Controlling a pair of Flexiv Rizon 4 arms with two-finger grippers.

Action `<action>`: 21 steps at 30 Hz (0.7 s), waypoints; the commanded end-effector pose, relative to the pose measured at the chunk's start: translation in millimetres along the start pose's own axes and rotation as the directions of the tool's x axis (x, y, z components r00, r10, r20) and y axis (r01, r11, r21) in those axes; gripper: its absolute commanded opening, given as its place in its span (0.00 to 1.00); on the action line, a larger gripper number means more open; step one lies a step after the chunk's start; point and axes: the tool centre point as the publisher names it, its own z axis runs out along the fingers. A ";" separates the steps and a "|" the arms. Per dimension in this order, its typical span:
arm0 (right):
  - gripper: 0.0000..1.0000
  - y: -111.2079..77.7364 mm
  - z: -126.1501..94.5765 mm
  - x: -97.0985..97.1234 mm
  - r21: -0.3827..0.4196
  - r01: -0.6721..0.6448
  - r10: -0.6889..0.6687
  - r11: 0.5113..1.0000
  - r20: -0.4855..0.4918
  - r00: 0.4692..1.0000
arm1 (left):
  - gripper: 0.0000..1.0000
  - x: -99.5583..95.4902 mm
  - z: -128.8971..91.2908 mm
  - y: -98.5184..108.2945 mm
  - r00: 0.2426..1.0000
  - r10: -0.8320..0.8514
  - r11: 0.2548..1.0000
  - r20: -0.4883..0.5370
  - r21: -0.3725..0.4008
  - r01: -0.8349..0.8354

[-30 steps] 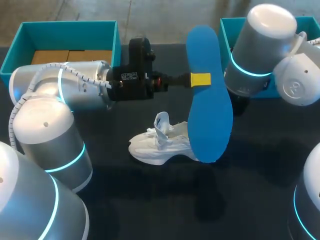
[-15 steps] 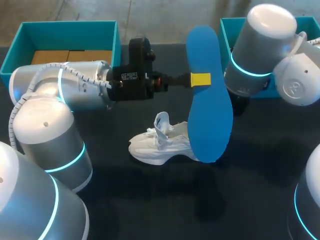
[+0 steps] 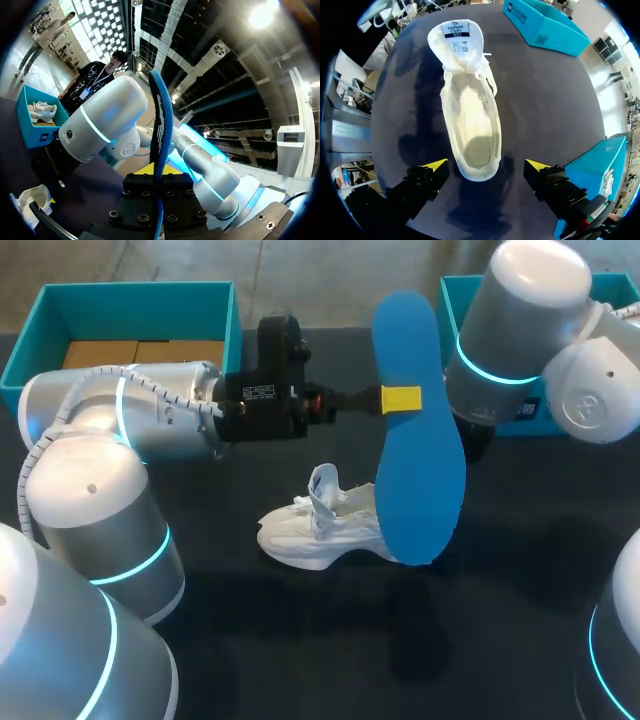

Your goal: Take the shoe out of the shoebox, open the shoe tongue, remove and reinsert the insole, then place the shoe into the shoebox

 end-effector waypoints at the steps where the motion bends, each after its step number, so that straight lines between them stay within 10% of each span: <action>1: 1.00 13.1 5.1 -9.3 0.026 0.007 -0.007 1.000 -0.008 1.000 | 0.00 -0.1 1.5 0.8 1.000 0.000 1.000 0.000 0.005 0.000; 21: 1.00 54.2 56.4 -31.6 -0.036 0.091 -0.092 0.995 -0.049 0.995 | 0.00 -0.1 1.5 0.8 1.000 0.000 1.000 0.000 0.005 0.000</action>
